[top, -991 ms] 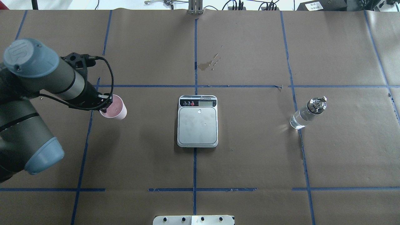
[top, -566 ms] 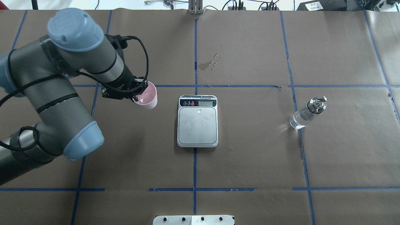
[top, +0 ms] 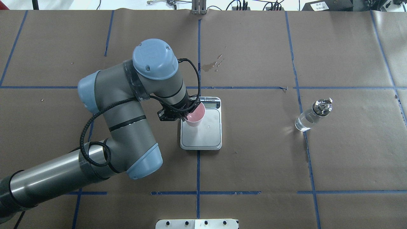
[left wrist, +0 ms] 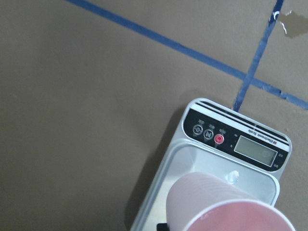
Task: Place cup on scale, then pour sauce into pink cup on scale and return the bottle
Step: 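Lift the pink cup with the left gripper and carry it onto the scale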
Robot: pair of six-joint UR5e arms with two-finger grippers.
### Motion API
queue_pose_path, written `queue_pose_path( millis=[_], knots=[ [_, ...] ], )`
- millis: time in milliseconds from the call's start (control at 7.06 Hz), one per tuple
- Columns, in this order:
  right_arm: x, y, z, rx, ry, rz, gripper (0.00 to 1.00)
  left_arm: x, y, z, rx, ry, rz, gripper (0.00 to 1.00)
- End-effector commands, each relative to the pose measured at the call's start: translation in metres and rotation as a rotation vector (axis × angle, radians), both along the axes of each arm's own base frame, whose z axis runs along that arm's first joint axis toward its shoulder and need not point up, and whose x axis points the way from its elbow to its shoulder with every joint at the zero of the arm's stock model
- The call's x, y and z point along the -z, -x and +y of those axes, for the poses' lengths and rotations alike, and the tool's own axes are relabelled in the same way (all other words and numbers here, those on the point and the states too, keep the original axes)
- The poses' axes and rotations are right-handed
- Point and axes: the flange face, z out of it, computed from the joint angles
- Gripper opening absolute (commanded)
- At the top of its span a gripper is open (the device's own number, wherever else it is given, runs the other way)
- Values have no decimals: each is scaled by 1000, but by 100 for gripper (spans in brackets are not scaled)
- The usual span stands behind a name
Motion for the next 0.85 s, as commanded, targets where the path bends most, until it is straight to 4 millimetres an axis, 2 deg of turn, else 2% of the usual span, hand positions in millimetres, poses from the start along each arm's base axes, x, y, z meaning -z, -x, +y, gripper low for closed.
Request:
queue_pose_path(
  millis=[0,283,425,566,708],
  knots=[
    [0,0,-1,1,3,-5,100,-9,-24,7,-11,6,-12,0],
    [4,1,-2,2,-3,-10,100,-11,-31,9,-18,-10,14,0],
    [3,1,-2,2,-2,-10,100,-14,-31,9,-21,-12,16,21],
    [6,1,-3,1,-7,-11,100,-23,-29,9,-21,-12,6,99],
    [6,1,-4,2,-5,-17,100,-23,-15,16,-19,-23,24,100]
  ],
)
